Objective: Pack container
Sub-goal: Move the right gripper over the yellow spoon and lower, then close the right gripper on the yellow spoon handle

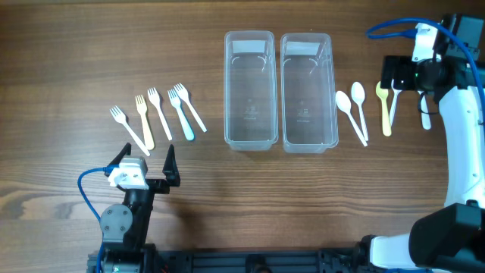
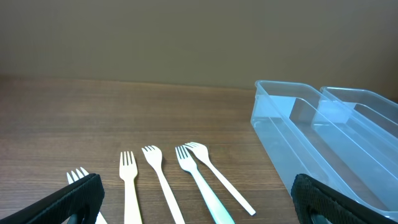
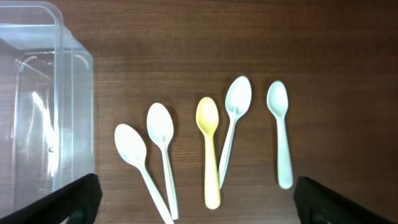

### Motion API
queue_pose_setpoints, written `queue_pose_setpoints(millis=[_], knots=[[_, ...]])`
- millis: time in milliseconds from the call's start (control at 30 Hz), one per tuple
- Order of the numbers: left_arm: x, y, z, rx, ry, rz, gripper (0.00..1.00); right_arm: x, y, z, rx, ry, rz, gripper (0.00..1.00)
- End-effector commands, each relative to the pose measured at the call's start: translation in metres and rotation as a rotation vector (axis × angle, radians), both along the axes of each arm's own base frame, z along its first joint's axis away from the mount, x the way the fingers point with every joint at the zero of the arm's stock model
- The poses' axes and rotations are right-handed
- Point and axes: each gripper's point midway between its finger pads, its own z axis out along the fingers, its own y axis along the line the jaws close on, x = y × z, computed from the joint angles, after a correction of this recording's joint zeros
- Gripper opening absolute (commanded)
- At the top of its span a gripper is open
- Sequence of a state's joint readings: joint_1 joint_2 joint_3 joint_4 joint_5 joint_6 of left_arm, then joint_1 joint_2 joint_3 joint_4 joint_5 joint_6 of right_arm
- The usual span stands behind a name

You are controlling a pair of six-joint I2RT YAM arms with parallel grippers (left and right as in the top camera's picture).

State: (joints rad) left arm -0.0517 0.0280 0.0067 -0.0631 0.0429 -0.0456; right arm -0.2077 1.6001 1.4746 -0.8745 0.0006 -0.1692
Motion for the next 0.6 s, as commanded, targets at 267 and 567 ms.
queue_pose_setpoints(millis=[267, 567], knots=[[-0.001, -0.003, -0.002, 0.014, 0.007, -0.019, 1.00, 0.022, -0.006, -0.088, -0.002, 0.179, 0.053, 0.65], [-0.001, -0.003, -0.002, 0.014, 0.008, -0.019, 1.00, 0.025, -0.010, -0.143, 0.009, 0.285, 0.047, 0.59]])
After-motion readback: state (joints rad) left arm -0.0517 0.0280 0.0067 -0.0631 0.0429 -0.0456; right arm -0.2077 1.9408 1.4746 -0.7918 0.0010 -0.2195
